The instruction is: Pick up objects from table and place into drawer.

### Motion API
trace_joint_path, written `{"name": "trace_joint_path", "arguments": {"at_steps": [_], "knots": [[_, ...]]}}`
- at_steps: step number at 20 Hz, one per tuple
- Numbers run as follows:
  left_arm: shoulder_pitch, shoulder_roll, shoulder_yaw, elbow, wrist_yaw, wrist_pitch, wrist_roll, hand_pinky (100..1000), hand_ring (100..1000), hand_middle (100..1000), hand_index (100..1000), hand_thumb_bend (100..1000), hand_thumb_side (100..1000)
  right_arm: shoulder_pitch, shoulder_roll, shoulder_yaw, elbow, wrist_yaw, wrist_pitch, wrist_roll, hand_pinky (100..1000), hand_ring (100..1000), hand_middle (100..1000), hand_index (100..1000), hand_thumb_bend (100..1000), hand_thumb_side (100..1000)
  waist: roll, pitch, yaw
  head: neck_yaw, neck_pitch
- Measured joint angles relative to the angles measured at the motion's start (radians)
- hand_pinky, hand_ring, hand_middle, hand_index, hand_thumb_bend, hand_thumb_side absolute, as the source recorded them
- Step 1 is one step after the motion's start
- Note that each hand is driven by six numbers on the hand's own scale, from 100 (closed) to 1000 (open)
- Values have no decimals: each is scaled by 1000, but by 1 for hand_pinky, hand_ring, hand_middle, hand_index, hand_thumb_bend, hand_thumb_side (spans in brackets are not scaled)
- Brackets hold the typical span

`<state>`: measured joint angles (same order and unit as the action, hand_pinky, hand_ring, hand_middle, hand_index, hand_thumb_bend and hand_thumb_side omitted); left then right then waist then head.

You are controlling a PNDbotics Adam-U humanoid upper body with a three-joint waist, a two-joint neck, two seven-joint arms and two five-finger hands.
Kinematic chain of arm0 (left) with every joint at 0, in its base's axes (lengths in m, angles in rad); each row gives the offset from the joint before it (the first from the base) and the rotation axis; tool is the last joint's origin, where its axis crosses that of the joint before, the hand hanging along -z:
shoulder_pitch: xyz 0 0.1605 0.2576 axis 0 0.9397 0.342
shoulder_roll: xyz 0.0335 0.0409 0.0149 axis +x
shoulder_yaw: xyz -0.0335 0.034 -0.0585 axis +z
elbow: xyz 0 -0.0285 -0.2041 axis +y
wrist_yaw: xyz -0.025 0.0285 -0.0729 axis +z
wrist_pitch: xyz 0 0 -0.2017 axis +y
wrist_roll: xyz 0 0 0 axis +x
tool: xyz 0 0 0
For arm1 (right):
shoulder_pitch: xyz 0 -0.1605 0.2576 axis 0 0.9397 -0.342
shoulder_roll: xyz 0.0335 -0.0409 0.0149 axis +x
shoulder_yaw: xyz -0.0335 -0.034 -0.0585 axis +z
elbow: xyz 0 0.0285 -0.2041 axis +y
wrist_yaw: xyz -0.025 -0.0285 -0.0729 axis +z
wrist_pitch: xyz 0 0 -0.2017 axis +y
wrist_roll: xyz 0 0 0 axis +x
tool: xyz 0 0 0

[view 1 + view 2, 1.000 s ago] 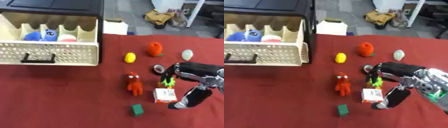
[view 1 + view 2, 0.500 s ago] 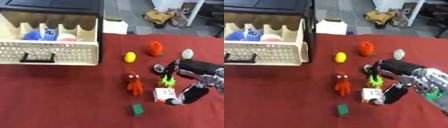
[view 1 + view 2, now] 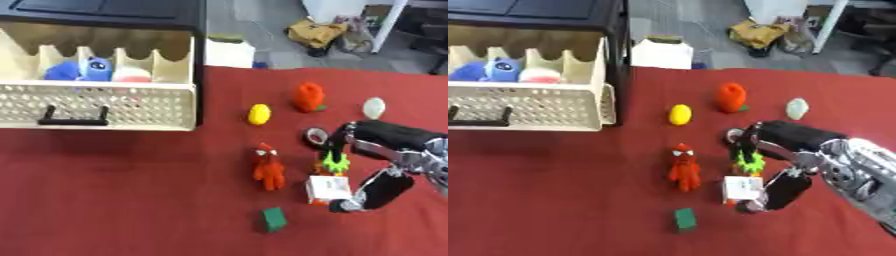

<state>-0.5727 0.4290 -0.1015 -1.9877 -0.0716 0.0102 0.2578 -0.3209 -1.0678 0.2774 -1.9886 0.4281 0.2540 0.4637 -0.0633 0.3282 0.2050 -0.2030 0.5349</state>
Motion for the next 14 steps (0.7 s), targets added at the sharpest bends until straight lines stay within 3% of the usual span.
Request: {"name": "trace_joint_path", "arguments": {"at_steps": [14], "knots": [[0,-1,0,0,1,0,-4,468,306,361,785,107,1000,-5,27,18,52,4,-9,-10,643,729,539,746,588,291,-5,3,6,-10,0]]}}
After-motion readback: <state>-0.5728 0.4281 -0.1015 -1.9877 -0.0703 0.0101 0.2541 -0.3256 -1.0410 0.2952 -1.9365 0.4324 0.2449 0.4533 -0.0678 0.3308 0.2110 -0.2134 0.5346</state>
